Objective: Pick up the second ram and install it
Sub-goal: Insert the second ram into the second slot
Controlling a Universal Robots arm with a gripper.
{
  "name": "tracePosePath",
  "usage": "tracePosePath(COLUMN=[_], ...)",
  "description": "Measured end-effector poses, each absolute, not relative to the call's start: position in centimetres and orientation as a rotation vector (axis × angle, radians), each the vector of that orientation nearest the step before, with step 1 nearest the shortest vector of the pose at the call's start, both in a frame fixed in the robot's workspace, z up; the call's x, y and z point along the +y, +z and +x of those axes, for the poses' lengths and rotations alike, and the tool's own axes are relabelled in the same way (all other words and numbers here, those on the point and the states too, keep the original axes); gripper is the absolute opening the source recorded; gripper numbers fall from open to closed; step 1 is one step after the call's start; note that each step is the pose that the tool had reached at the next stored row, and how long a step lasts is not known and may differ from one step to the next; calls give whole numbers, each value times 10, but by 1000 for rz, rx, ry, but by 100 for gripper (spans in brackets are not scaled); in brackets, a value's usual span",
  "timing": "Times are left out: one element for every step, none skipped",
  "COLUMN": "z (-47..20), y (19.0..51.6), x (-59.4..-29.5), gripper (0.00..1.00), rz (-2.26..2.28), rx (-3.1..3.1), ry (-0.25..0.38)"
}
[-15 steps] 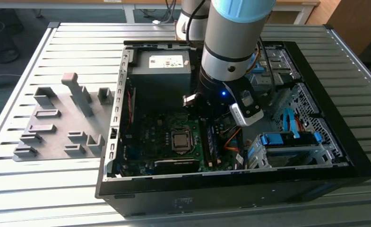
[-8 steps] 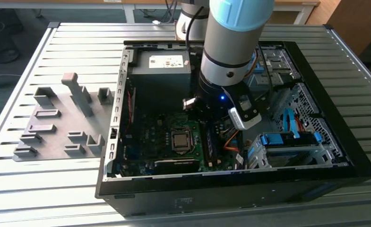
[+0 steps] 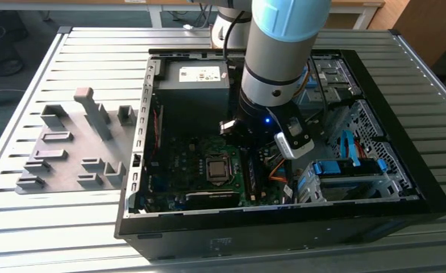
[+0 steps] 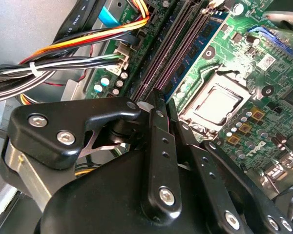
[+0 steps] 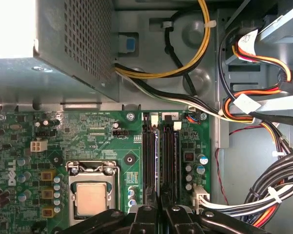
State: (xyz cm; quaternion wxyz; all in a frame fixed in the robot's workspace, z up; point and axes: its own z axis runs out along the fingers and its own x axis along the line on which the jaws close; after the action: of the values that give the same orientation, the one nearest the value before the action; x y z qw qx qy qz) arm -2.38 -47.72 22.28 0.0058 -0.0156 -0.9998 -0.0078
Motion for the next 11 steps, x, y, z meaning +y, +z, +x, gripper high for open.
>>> tracePosePath(z=[-24,-24,-24,-24,-24,-24,-24,-24,-24,-24,-24], y=[223,223,223,223,222,222,222,222,222,222,222], x=[-477,-477,-477,-477,-477,-477,-477,-477,-477,-478,-478], gripper=[14,14,14,14,14,14,14,14,14,14,14], rz=[-49,-49,-49,-49,-49,-49,-49,-49,-49,-49,-49], rx=[-3130,-3130,-3130,-3130,-3130,-3130,-3130,-3129,-3129,-3129,-3129], ry=[-24,-24,-25,-25,-27,-27,-27,-28,-29,-30,-31])
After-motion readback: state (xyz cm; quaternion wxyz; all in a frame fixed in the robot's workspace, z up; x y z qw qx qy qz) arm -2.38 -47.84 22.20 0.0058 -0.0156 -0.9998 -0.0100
